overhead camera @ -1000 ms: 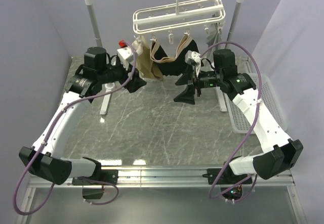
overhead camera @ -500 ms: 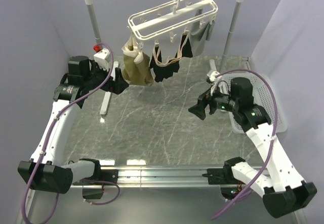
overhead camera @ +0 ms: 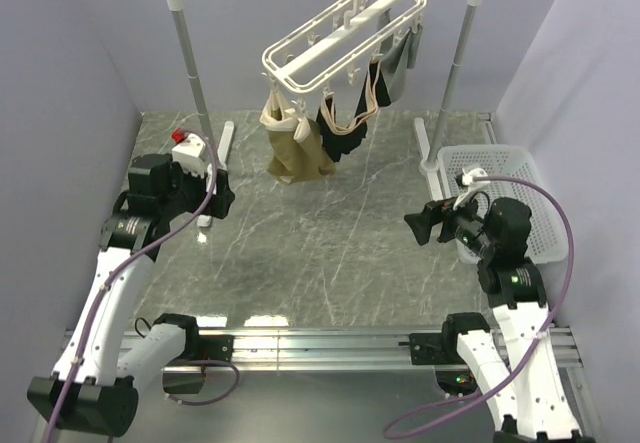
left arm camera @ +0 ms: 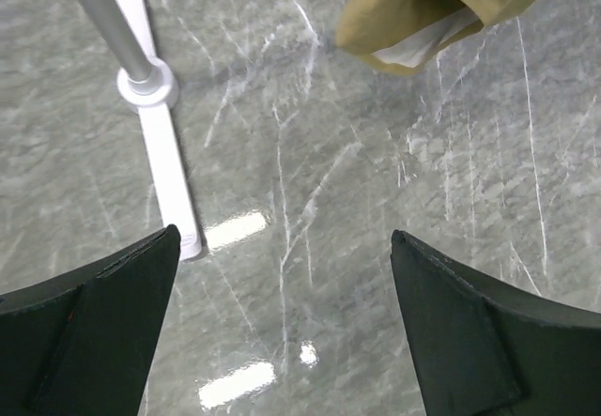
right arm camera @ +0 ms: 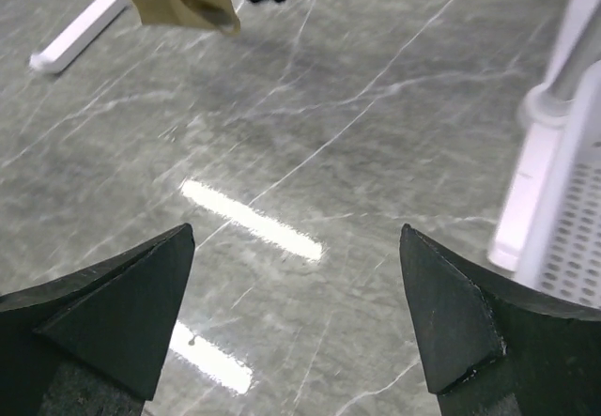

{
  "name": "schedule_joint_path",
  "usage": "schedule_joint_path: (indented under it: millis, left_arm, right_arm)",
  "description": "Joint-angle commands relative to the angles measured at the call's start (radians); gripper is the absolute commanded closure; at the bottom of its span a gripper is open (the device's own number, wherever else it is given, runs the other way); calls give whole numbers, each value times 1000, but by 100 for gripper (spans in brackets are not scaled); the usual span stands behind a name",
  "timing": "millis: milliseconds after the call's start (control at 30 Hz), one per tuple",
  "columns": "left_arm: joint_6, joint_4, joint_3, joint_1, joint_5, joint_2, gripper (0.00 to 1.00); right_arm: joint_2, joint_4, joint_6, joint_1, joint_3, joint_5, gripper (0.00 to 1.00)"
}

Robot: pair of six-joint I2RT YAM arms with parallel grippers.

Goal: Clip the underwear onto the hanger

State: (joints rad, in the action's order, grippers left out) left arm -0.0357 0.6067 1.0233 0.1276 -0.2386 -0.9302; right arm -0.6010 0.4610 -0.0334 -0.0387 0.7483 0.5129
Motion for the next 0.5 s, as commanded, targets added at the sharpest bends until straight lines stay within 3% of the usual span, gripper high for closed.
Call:
schedule_joint_path:
  millis: [0,233,467]
  left_arm:
    - [-3,-57,-32,-5,61,82,1]
    - [-9,-108,-111,-3,153,194,1]
    - [0,-198,-178,-5,191,309,1]
  right_arm:
    - [81,-74,7,29,-33,-57,3]
    - [262,-62,-28,69,-75,-143,3]
    - [333,-24,-17,69,-69,-186,2]
